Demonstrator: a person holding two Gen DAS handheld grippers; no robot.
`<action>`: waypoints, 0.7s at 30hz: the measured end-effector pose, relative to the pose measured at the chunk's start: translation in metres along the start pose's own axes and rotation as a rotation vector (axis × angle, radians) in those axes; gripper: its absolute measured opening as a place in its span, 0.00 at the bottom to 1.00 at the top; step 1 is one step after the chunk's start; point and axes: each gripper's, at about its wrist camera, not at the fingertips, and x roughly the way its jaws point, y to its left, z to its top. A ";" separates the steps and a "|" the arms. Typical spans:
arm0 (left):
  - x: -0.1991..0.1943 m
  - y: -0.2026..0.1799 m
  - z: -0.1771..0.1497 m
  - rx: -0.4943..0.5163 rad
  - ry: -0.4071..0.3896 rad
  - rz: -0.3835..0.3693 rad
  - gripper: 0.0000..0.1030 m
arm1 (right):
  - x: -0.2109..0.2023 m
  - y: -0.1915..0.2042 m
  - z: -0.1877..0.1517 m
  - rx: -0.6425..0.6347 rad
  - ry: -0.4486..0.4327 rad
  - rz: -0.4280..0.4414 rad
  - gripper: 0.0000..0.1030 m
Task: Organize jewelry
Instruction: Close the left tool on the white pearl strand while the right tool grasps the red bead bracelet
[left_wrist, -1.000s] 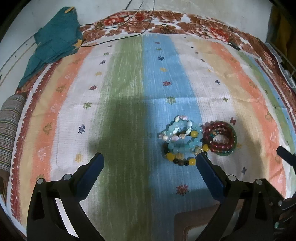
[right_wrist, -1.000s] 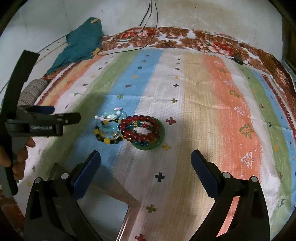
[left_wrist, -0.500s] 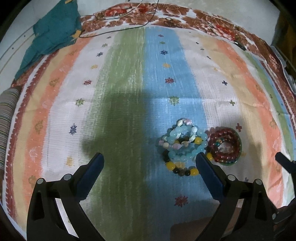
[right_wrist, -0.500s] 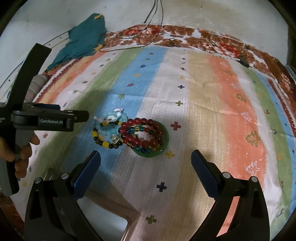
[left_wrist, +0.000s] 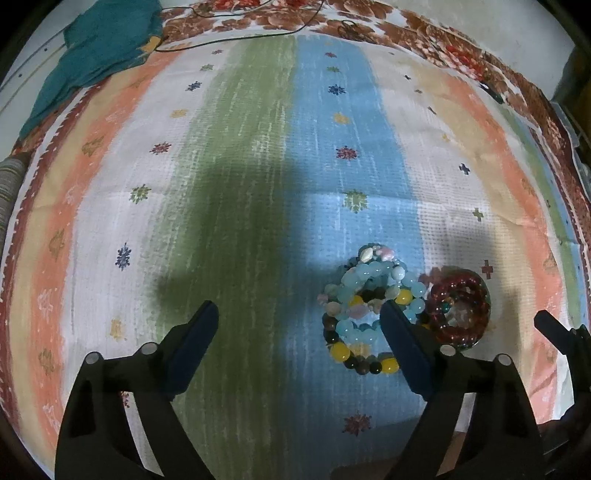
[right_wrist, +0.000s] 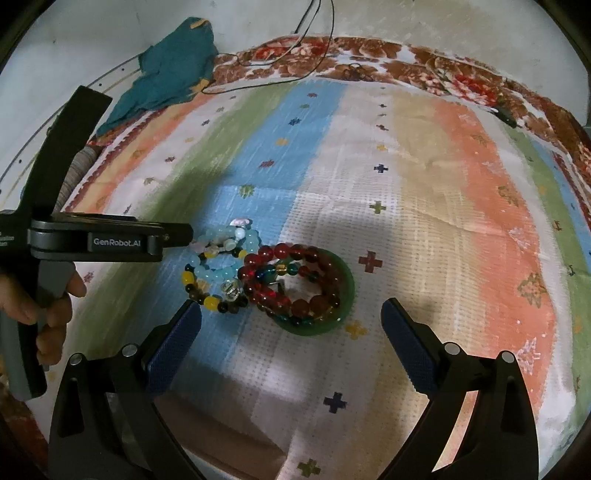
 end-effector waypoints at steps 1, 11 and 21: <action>0.001 -0.001 0.001 -0.003 0.004 0.001 0.81 | 0.002 0.001 0.001 -0.002 0.004 0.000 0.96; 0.012 -0.006 0.002 -0.003 0.038 -0.022 0.76 | 0.012 0.008 0.005 -0.034 0.032 0.028 0.96; 0.018 0.003 0.000 -0.032 0.068 -0.049 0.71 | 0.027 0.011 0.006 -0.034 0.091 0.049 0.75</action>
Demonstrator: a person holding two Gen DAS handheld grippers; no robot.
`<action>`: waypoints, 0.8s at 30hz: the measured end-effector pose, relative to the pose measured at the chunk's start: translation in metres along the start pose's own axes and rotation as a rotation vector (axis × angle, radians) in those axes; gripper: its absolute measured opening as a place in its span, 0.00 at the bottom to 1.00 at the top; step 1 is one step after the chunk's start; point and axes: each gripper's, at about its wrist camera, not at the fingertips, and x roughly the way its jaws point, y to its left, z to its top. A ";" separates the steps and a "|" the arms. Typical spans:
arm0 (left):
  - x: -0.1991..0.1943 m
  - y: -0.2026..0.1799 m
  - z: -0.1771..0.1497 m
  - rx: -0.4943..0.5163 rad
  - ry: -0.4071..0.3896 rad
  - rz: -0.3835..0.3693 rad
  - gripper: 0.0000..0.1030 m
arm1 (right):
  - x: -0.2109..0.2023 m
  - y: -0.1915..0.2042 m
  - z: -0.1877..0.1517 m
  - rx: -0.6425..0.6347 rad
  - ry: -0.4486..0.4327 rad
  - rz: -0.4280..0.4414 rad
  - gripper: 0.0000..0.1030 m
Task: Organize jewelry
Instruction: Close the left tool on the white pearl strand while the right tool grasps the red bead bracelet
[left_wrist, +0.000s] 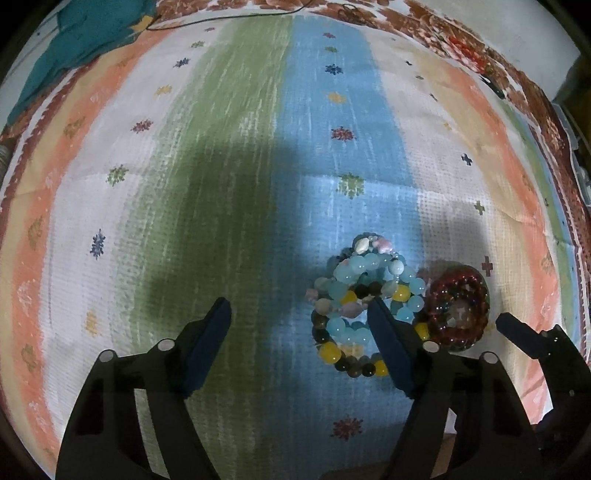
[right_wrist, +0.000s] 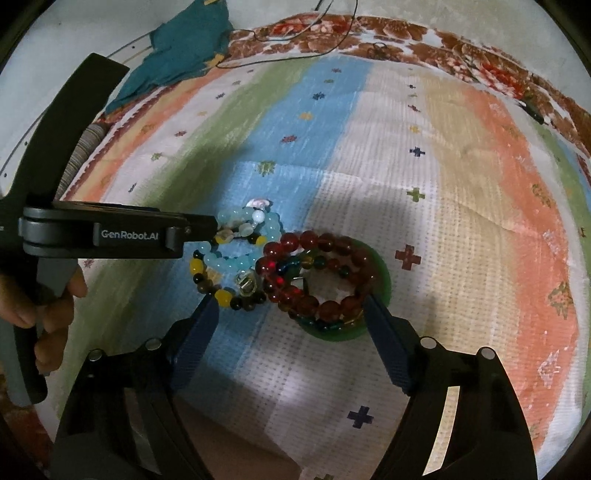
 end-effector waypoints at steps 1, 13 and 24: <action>0.001 0.000 0.000 -0.001 0.005 -0.001 0.68 | 0.001 -0.001 0.001 0.005 0.003 0.003 0.71; 0.010 -0.014 0.002 0.041 0.026 -0.030 0.46 | 0.011 -0.004 0.005 -0.019 0.024 0.012 0.38; 0.009 -0.020 -0.001 0.059 0.019 -0.075 0.19 | 0.015 -0.006 0.004 -0.003 0.037 0.034 0.20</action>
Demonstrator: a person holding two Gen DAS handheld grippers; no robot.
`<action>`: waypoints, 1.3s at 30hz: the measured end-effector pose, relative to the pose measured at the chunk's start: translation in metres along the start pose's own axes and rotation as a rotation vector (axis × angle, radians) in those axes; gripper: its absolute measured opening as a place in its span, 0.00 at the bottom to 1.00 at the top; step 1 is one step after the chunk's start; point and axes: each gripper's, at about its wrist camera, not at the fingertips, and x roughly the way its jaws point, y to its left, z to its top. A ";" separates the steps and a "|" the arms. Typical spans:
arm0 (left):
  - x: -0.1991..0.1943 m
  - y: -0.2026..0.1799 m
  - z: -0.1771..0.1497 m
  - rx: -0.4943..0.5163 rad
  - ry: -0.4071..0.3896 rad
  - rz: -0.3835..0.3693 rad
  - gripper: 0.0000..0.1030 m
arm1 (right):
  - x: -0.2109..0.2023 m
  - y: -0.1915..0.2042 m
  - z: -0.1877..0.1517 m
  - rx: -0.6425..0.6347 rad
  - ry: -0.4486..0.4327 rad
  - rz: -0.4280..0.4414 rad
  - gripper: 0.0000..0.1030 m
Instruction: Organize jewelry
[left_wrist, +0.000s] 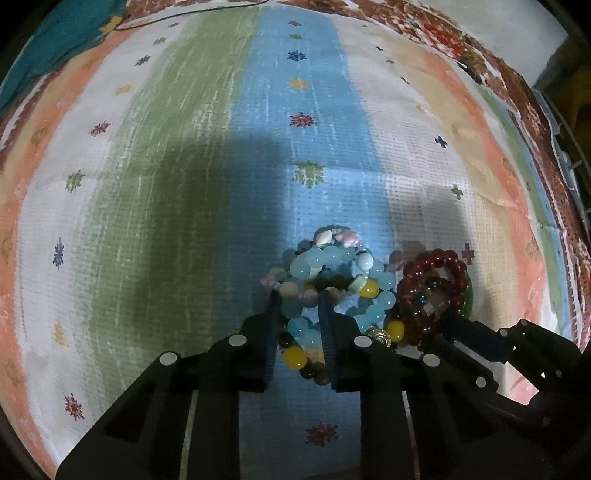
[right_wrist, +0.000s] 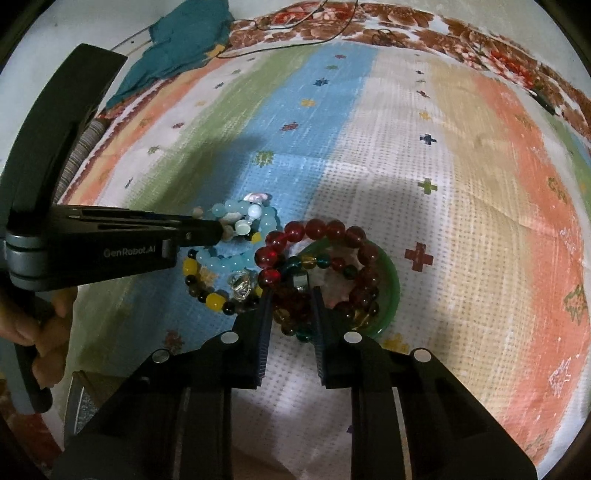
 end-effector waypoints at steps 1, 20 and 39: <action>0.001 -0.001 0.002 -0.001 -0.003 0.001 0.19 | 0.000 0.001 0.000 -0.003 -0.001 -0.002 0.20; -0.018 0.003 0.004 0.011 -0.039 -0.007 0.08 | -0.017 -0.008 0.007 0.037 -0.048 0.025 0.09; -0.022 0.000 0.004 0.015 -0.040 -0.021 0.08 | 0.003 0.008 0.010 -0.041 -0.004 -0.003 0.24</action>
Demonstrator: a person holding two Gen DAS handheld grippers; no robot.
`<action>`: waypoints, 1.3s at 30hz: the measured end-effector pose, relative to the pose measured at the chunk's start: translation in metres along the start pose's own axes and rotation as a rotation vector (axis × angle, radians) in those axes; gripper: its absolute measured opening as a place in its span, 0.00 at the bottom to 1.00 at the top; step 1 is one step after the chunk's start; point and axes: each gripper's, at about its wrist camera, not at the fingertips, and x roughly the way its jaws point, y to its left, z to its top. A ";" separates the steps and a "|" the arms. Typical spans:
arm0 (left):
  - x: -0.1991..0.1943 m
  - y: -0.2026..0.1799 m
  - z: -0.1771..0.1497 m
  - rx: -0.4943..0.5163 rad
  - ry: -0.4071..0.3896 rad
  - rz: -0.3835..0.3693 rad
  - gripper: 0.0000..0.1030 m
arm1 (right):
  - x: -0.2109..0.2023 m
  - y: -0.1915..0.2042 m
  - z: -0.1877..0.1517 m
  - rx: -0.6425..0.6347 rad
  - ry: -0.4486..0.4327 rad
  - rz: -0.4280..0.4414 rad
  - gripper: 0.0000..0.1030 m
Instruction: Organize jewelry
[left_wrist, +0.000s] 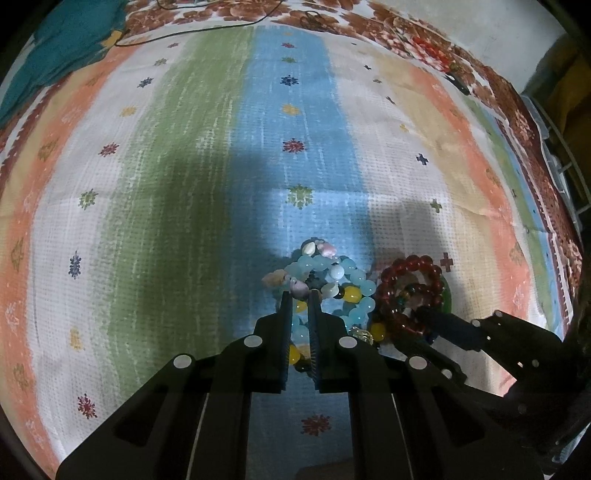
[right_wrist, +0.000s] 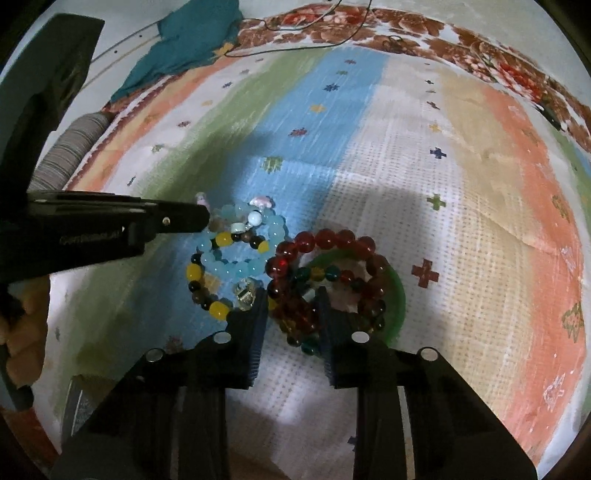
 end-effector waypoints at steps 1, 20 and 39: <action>0.000 -0.001 0.000 0.002 0.001 -0.001 0.08 | 0.001 0.002 0.002 -0.005 0.002 0.001 0.22; -0.016 -0.007 0.000 0.024 -0.035 0.001 0.00 | -0.018 -0.001 -0.006 0.001 -0.049 -0.055 0.13; 0.015 0.012 0.001 -0.063 0.034 0.026 0.18 | -0.012 -0.004 -0.006 0.013 -0.043 -0.054 0.13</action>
